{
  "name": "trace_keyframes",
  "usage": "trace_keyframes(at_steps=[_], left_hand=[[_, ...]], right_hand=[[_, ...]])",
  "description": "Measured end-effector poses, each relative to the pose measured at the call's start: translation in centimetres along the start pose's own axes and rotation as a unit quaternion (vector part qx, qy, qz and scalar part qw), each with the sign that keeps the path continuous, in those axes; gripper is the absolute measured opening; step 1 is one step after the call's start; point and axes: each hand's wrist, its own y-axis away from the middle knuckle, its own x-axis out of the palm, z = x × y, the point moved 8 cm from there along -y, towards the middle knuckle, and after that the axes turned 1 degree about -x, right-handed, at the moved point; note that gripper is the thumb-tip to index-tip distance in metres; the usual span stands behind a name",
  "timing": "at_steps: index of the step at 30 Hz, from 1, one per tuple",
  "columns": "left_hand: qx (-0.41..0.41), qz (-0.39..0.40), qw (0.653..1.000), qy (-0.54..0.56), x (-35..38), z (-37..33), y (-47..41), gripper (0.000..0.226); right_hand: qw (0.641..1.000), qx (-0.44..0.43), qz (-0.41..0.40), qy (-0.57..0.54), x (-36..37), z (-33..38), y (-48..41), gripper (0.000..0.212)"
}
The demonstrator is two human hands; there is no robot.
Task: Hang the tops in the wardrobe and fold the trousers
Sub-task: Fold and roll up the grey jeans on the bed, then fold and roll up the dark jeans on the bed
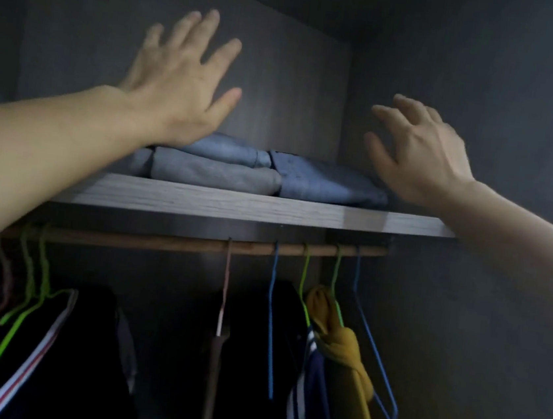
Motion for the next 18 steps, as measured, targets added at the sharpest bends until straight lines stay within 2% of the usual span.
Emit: trace_keyframes(at_steps=[4, 9, 14, 18], left_hand=[[-0.016, -0.042, 0.992, 0.115, -3.0, -3.7, 1.5, 0.065], [-0.026, -0.115, 0.967, 0.224, -8.3, -12.5, 6.8, 0.068], [-0.035, -0.069, 0.922, 0.380, -12.2, -27.0, 14.9, 0.068], [0.039, -0.007, 0.896, 0.443, -16.5, -41.8, 21.5, 0.071]], right_hand=[[0.999, 0.011, -0.005, 0.047, -4.2, -2.1, 3.8, 0.052], [0.996, 0.025, 0.004, 0.089, -11.2, -4.8, 11.8, 0.055], [0.979, 0.136, 0.095, 0.123, -18.5, -10.2, 27.3, 0.062], [0.947, 0.144, 0.224, 0.180, -25.9, -15.9, 41.7, 0.068]])
